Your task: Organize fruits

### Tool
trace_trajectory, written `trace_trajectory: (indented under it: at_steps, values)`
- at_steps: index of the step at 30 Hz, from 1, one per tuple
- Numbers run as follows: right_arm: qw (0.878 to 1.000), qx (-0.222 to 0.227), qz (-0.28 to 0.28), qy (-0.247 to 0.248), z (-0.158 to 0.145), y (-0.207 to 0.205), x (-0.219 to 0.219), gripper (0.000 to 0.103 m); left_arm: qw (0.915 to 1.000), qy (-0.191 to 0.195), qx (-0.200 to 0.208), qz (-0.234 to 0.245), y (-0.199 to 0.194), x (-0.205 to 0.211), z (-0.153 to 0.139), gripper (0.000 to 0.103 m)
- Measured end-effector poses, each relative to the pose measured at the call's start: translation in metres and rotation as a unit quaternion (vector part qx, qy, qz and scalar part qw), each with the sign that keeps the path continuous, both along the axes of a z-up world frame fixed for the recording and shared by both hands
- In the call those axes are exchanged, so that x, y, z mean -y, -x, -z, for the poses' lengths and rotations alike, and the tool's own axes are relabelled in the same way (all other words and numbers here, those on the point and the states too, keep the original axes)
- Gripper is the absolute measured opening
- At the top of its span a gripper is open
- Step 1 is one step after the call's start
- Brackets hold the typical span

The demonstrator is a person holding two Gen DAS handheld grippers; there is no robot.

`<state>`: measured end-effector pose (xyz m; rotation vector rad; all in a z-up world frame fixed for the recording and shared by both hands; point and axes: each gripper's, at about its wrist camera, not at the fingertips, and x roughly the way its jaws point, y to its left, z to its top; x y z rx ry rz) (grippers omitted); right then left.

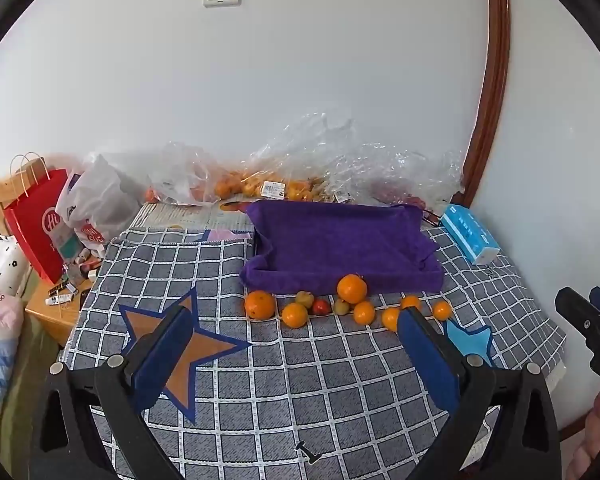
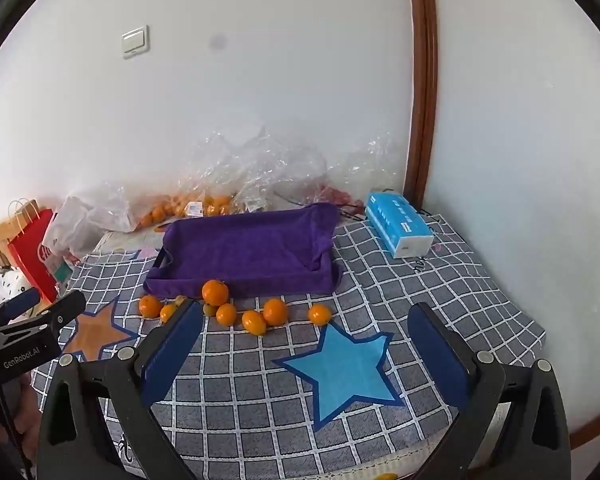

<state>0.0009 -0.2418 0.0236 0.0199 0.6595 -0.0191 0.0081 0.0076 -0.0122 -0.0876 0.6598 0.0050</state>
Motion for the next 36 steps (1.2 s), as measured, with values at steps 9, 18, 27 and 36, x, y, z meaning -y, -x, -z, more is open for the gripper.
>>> trace_trajectory:
  at_steps: [9, 18, 27, 36]
  values:
    - [1.000, -0.003, -0.010, 0.002, -0.001, -0.002, -0.011, 0.102, 1.0000, -0.004, 0.006, -0.002, 0.003, 0.000, -0.002, 0.102]
    - [1.000, 0.002, -0.015, -0.001, -0.004, 0.000, -0.014, 0.102, 1.0000, -0.003, 0.004, -0.003, 0.001, 0.003, -0.002, 0.102]
    - [1.000, 0.003, -0.020, -0.002, -0.005, 0.000, -0.019, 0.102, 1.0000, -0.002, 0.007, -0.005, 0.002, -0.002, -0.004, 0.102]
    - [1.000, 0.006, -0.025, 0.002, -0.006, 0.002, -0.023, 0.102, 0.9999, 0.003, 0.015, -0.006, 0.005, -0.005, -0.006, 0.102]
